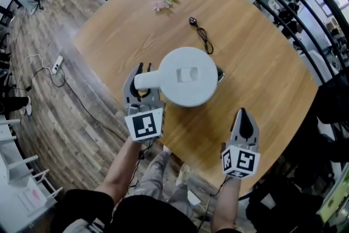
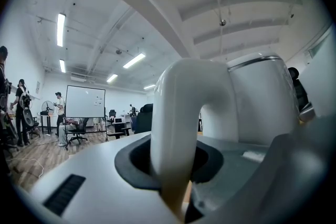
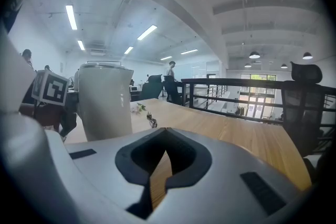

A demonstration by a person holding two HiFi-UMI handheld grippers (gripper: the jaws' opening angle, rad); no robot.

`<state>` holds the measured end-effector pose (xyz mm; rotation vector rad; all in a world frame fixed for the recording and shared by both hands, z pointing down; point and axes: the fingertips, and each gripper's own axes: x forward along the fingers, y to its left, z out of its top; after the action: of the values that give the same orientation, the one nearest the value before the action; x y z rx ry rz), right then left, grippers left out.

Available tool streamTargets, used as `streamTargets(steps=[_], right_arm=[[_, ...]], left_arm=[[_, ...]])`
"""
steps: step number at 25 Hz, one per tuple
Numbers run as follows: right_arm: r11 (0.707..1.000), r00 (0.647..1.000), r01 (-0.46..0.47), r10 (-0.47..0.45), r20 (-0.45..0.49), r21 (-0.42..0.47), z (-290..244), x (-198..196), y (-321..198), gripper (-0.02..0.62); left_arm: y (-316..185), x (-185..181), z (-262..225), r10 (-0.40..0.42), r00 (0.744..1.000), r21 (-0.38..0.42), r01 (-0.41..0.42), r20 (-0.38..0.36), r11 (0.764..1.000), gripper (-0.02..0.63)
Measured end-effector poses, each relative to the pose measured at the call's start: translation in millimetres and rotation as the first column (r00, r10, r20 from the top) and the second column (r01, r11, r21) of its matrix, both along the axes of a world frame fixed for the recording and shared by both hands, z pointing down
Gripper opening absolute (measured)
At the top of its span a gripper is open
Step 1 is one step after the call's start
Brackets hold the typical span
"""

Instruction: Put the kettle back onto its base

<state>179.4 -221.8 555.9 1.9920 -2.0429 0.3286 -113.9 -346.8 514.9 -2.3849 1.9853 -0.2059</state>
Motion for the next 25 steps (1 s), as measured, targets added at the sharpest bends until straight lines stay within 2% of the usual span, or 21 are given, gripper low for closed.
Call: streamTargets(steps=[10,16,25], right_arm=[[1.000,1.000,0.006,-0.006,0.002,-0.006,4.6,-2.7,6.8,-0.002],[1.000,1.000,0.004,-0.004,0.000,-0.014,5.1,-5.8,13.8,-0.002],[1.000,1.000,0.017,-0.017,0.007,-0.016,10.5,-10.7,23.2,-0.002]], left_arm=[[16.1,-2.8,11.7,-0.007,1.000,-0.010,0.007,0.014,1.000,0.078],[21.2,-8.8,15.5,-0.019,1.000,-0.004,0.019,-0.018,1.000,0.078],[29.8,-3.1,18.7,0.014,1.000,-0.012,-0.014,0.016,1.000,0.078]])
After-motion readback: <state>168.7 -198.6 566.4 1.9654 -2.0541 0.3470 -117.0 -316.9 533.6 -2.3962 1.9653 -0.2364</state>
